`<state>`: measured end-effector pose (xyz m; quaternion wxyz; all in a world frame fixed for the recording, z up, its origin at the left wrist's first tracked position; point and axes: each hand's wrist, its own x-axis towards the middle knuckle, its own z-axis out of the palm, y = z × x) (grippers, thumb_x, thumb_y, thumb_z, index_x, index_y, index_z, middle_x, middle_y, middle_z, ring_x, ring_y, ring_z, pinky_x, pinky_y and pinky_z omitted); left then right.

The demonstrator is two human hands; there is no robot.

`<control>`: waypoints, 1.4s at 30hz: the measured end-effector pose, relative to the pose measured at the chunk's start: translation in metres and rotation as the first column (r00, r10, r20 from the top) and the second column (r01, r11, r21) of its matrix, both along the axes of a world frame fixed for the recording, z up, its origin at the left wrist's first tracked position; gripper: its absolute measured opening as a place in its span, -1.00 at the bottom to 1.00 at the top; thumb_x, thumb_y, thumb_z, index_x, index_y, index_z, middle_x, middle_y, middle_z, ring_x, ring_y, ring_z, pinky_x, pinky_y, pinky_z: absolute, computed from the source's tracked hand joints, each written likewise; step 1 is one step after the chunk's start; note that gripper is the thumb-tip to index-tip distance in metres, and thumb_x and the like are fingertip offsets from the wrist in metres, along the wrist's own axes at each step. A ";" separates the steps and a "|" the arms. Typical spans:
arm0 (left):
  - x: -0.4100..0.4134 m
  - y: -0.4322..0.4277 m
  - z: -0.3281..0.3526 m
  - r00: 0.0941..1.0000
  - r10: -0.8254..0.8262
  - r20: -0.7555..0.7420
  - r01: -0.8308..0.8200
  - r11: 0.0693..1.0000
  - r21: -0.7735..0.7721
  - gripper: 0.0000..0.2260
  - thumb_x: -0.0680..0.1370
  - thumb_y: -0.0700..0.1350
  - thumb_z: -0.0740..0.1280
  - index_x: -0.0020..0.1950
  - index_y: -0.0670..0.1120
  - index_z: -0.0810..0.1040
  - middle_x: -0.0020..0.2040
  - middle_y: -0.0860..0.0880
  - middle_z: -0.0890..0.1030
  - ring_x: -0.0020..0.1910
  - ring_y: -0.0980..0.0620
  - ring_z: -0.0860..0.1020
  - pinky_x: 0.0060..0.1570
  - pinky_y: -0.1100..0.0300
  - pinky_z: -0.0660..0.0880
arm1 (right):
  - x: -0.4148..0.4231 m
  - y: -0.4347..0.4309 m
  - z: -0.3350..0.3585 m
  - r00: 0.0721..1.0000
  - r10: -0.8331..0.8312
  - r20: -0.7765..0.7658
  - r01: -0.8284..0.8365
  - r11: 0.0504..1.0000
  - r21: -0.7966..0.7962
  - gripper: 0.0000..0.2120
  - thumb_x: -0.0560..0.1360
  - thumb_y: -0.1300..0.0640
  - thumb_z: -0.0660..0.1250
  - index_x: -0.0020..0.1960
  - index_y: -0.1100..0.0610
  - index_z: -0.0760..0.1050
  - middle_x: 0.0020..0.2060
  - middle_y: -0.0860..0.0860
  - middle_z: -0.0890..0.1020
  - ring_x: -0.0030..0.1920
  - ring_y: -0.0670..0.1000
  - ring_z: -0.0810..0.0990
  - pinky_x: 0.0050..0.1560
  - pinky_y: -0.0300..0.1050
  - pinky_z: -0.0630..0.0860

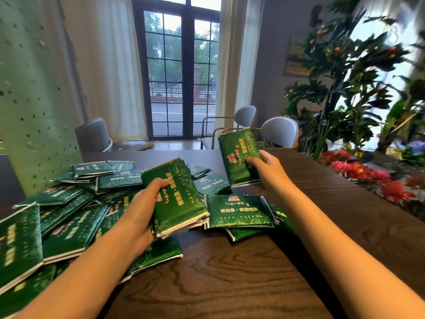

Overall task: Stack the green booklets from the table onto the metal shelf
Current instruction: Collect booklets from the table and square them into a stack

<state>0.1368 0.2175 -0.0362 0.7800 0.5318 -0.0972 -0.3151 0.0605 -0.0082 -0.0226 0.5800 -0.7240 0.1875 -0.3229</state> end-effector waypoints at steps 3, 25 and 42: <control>-0.001 0.000 0.000 1.000 0.005 -0.005 -0.005 1.000 0.011 -0.85 0.54 -0.07 0.31 -0.02 -0.13 0.58 -0.28 -0.14 0.69 -0.40 -0.07 0.66 -0.35 -0.11 0.60 | 0.003 0.020 0.003 0.983 0.184 -0.006 -0.181 0.975 0.131 -0.88 0.55 0.31 0.16 -0.08 0.15 0.42 -0.26 0.08 0.57 -0.34 -0.03 0.59 -0.36 -0.20 0.53; -0.003 -0.009 -0.008 0.986 0.072 0.152 -0.062 0.996 -0.070 -0.70 0.51 0.00 0.34 0.17 -0.14 0.54 -0.12 -0.13 0.71 -0.23 -0.06 0.69 -0.25 0.09 0.63 | 0.004 0.076 -0.018 0.885 0.422 -0.197 -0.465 0.773 -0.432 -0.25 0.46 0.10 0.43 0.47 -0.18 0.08 -0.37 0.08 0.60 -0.33 0.06 0.57 -0.21 -0.07 0.52; 0.018 -0.006 -0.012 0.969 0.233 0.079 -0.230 0.972 -0.046 -0.66 0.49 -0.15 0.40 0.25 -0.16 0.52 -0.12 -0.11 0.69 -0.32 0.01 0.68 -0.31 0.13 0.63 | -0.022 0.023 0.012 0.669 -0.042 -0.742 -0.592 0.574 -0.566 -0.27 0.38 -0.11 0.47 0.45 -0.05 0.23 0.33 -0.04 0.42 0.27 -0.01 0.43 0.27 -0.08 0.37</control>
